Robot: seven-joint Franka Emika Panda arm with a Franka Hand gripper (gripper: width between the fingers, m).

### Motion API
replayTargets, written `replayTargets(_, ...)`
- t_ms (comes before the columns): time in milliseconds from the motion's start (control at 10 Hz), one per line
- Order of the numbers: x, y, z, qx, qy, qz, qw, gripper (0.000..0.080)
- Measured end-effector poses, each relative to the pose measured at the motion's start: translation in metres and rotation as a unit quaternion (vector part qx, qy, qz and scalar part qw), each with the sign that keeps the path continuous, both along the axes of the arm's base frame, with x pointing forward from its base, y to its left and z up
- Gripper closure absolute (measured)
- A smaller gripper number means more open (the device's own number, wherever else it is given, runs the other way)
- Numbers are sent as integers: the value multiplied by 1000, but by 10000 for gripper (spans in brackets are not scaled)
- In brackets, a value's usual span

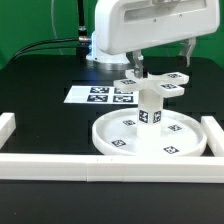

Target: Assemble round table

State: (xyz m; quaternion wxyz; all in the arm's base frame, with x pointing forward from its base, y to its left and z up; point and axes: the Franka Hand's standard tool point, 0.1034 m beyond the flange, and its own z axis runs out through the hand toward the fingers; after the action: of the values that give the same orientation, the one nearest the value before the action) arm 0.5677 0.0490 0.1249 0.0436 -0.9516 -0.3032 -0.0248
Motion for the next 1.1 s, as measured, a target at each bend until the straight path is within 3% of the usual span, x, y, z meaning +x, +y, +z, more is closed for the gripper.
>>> replayTargets(300,-5,2,-4,-13,-10,167,986,151)
replayTargets(1000,-12,-7,-10,-25,-17,352,936,151)
replayTargets(1100,-14,-6,-12,-24,-15,344,938,151)
